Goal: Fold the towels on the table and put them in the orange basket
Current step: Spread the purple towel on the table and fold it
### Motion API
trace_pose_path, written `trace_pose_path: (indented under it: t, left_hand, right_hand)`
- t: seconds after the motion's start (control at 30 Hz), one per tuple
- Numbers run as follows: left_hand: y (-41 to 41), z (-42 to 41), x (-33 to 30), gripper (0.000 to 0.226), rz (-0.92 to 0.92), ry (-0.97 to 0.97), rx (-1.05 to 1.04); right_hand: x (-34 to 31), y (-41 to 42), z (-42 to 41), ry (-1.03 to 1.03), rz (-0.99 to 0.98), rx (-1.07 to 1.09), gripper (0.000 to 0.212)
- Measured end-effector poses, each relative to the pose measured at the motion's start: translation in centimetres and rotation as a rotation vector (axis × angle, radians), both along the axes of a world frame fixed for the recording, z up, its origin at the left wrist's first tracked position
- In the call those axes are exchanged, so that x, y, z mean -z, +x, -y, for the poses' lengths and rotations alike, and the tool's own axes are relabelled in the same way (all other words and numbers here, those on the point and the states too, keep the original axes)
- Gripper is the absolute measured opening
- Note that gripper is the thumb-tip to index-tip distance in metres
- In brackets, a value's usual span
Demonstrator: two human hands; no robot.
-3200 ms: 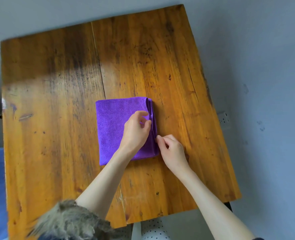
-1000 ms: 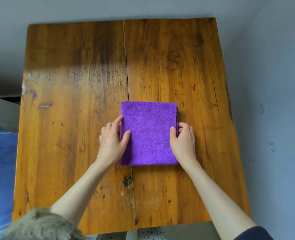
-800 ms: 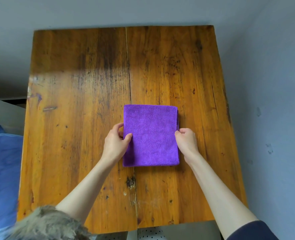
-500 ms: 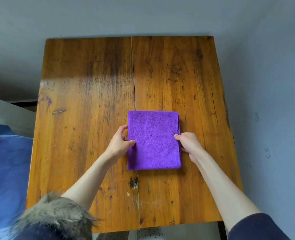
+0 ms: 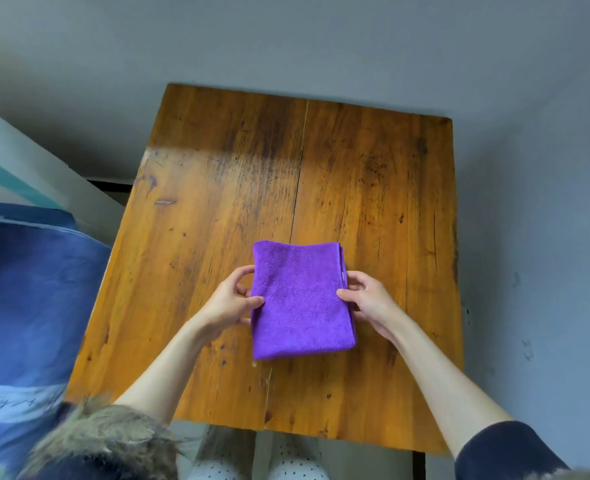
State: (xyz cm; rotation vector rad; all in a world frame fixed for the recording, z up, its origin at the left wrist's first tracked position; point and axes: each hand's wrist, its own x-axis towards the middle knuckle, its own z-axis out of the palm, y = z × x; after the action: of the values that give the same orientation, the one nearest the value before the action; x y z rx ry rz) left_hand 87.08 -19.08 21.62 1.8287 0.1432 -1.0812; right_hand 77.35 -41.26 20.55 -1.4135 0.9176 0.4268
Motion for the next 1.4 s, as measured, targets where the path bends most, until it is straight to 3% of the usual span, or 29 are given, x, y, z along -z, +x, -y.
trace_pose_path:
  t: [0.37, 0.53, 0.73, 1.1, 1.4]
  left_hand:
    - [-3.6, -12.7, -9.9, 0.056, 0.132, -0.063, -0.374]
    - [-5.5, -22.3, -14.9, 0.056, 0.292, -0.093, -0.528]
    - [-11.8, -35.9, -18.1, 0.053, 0.355, -0.140, -0.794]
    - [-24.1, -56.1, -18.7, 0.050, 0.368, -0.084, -1.205]
    - [-22.7, -65.7, -14.1, 0.055, 0.266, -0.009, -1.342]
  right_hand:
    - [-11.1, 5.3, -10.3, 0.002, 0.173, -0.338, 0.032]
    - [-15.9, 8.0, -20.0, 0.000, 0.288, -0.537, 0.030]
    - [-19.6, 7.5, -35.2, 0.049, 0.393, -0.741, 0.030]
    - [-19.7, 2.9, -61.1, 0.096, 0.393, -1.123, 0.030]
    - [-15.5, 6.3, -73.0, 0.107, 0.276, -1.230, 0.031]
